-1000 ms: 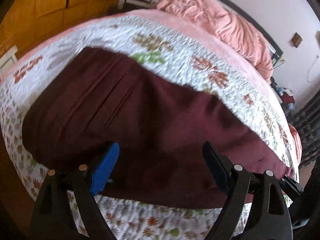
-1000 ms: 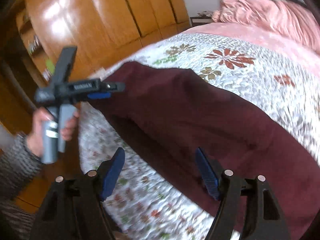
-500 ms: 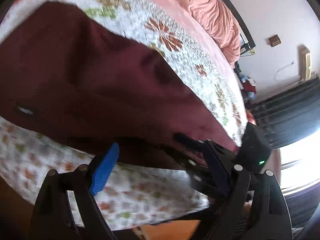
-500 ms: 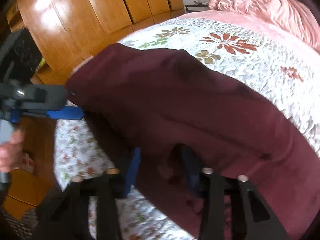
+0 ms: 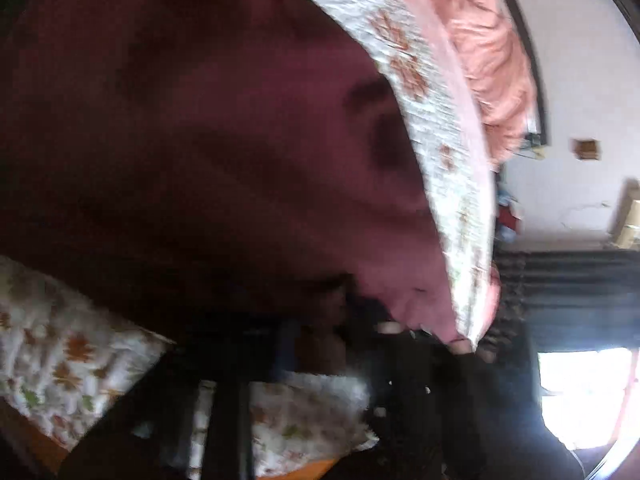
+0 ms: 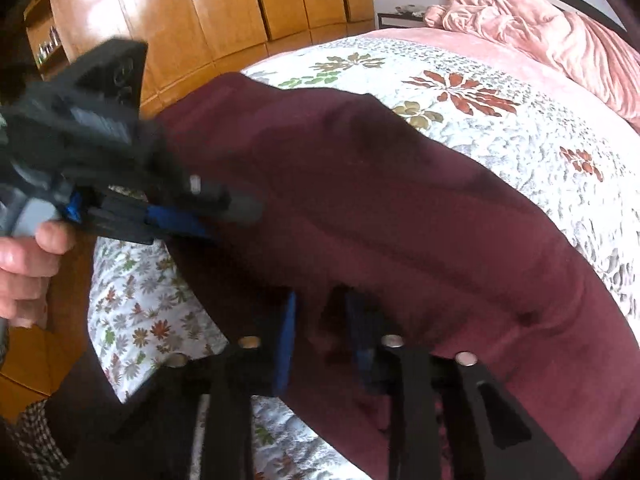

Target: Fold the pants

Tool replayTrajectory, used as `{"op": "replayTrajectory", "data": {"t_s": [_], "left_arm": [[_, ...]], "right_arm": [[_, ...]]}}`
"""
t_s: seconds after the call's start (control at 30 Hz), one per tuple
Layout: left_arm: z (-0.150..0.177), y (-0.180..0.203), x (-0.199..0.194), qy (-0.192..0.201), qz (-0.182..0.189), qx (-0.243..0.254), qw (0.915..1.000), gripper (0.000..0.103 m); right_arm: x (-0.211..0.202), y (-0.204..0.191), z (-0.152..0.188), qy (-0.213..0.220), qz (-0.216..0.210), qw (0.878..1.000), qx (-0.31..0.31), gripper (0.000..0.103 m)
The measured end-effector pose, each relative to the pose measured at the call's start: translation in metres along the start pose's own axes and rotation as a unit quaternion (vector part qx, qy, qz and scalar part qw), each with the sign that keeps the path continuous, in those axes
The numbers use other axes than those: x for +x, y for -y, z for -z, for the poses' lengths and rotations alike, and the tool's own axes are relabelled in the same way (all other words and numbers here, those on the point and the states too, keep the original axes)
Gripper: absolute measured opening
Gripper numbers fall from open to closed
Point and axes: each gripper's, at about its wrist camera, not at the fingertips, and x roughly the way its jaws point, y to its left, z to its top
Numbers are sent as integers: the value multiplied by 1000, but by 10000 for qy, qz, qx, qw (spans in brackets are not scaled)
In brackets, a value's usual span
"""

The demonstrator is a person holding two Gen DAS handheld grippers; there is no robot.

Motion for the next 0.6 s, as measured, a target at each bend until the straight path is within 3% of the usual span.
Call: {"op": "replayTrajectory", "data": {"t_s": [0.17,0.27,0.37,0.47,0.53,0.6], "left_arm": [[20,4,-23,307,73,227,9992,6],[36,6,-28,338,-68,494,9982,7],[34,-7,-3,194,-385,569,9974,8],[29,-3,-1,191,-417,644,9969,10],[32,8,-6,184,-462,825,9953,18],[40,24,-12,191,-599,1118,9917,35]], "right_arm": [[-28,-3,6,140,-656,9976,152,9],[-34,-7,13,64,-739,9971,143,8],[-11,-6,21,-141,-581,9980,184,8],[-11,6,22,-63,-909,9936,668,10],[-24,12,22,-25,-990,9922,762,18],[-46,19,26,61,-903,9921,866,32]]}}
